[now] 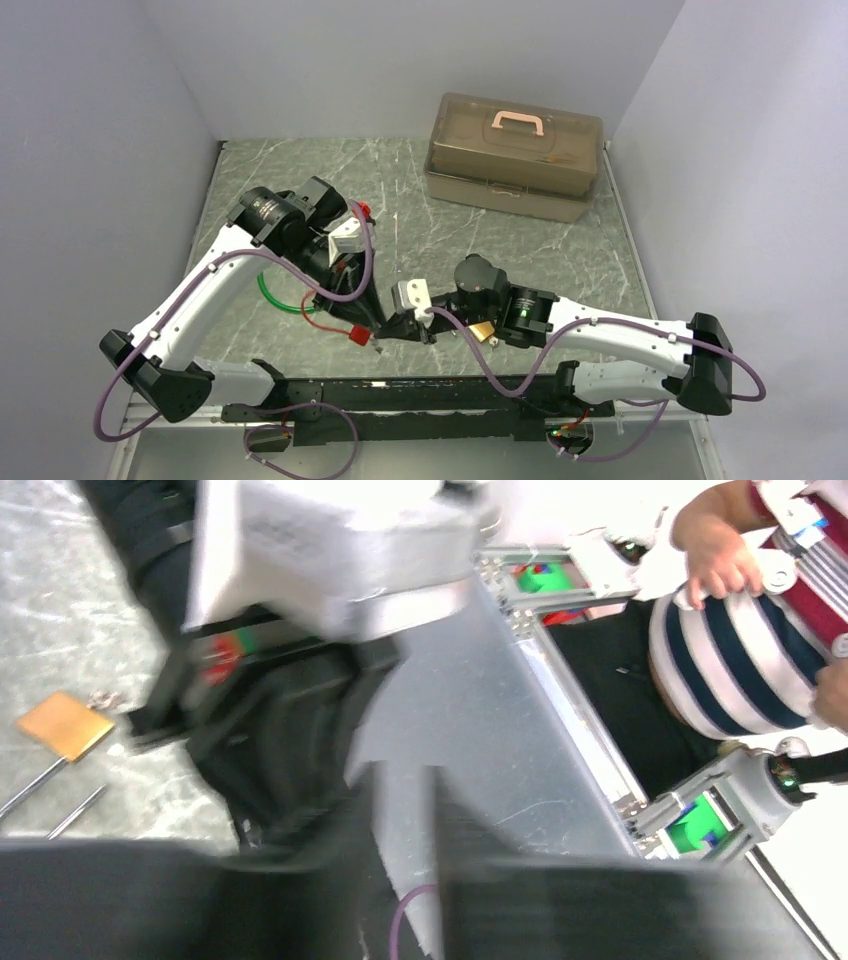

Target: Unlock with the key

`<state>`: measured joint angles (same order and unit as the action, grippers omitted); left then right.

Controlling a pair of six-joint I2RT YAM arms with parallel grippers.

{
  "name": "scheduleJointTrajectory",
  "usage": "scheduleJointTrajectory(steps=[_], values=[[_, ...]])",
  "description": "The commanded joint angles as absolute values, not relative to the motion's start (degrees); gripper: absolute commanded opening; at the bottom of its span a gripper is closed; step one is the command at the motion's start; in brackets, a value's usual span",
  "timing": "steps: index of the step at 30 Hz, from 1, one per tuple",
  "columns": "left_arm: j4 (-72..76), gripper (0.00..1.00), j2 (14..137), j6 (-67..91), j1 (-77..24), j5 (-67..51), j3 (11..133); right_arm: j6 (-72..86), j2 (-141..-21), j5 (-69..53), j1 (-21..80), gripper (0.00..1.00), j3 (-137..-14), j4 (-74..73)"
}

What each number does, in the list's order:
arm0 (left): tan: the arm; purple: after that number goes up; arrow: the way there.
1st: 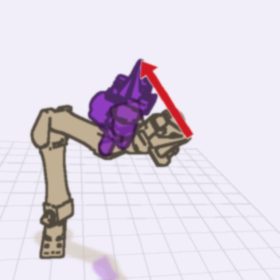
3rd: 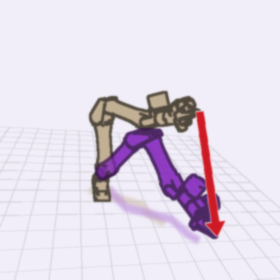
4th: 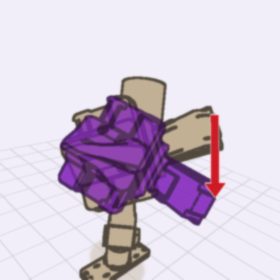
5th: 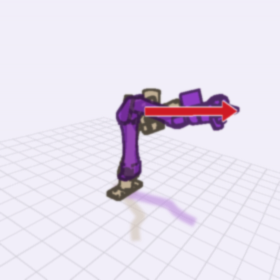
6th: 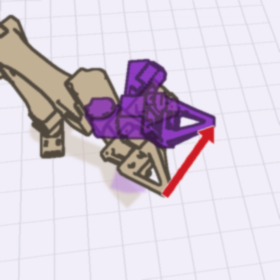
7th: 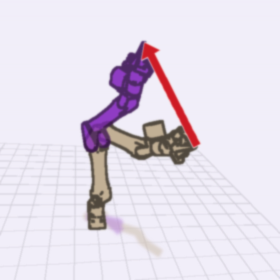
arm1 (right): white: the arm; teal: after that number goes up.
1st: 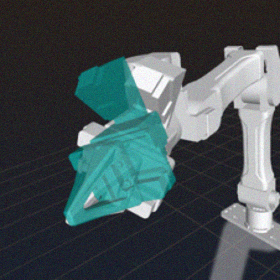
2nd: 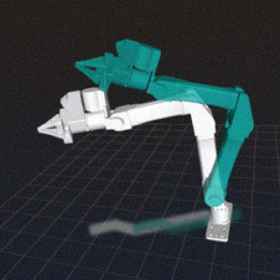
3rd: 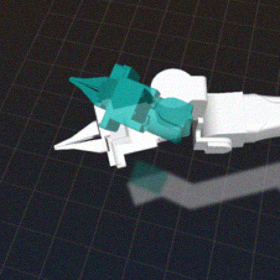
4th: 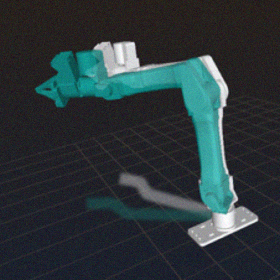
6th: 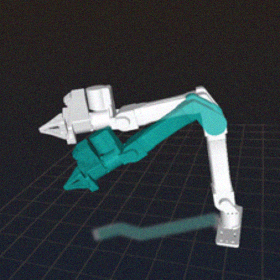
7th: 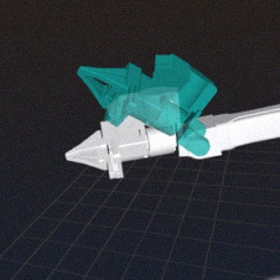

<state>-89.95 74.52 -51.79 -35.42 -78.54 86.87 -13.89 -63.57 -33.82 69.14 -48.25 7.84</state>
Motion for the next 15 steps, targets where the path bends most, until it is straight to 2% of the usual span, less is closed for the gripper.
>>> scheduleJointTrajectory(steps=[1,2,3,6,7,10,11,13,15], values=[[-90.44,0.00,72.07,-53.36,-35.76,-87.95,84.90,-17.80,-58.33,-26.09,66.70,0.16,-51.32,1.61],[-90.44,0.00,71.64,-53.59,-35.62,-87.78,83.77,-18.51,-56.94,-25.55,66.60,0.24,-51.96,0.87],[-90.45,0.00,71.32,-54.12,-35.44,-87.43,82.62,-19.24,-55.89,-24.75,66.62,0.28,-52.92,-0.50],[-90.44,0.00,70.24,-55.64,-34.73,-85.64,79.73,-21.14,-54.53,-22.92,66.57,0.15,-56.98,-5.14],[-90.44,0.00,69.85,-56.54,-34.32,-84.63,78.67,-21.43,-54.32,-22.41,66.61,0.17,-57.69,-5.94],[-90.38,0.00,68.76,-60.56,-30.94,-80.46,74.82,-21.04,-54.00,-19.78,66.61,0.45,-57.59,-7.20],[-90.41,0.00,68.66,-62.17,-29.15,-78.49,73.38,-20.59,-53.74,-19.02,66.59,0.51,-56.26,-7.18],[-90.37,0.01,69.23,-65.47,-24.43,-73.56,70.27,-19.07,-52.80,-17.42,66.59,0.59,-53.54,-6.32],[-90.24,0.13,70.43,-69.25,-19.53,-68.07,66.98,-16.94,-51.30,-15.81,66.62,0.66,-50.70,-4.84]])
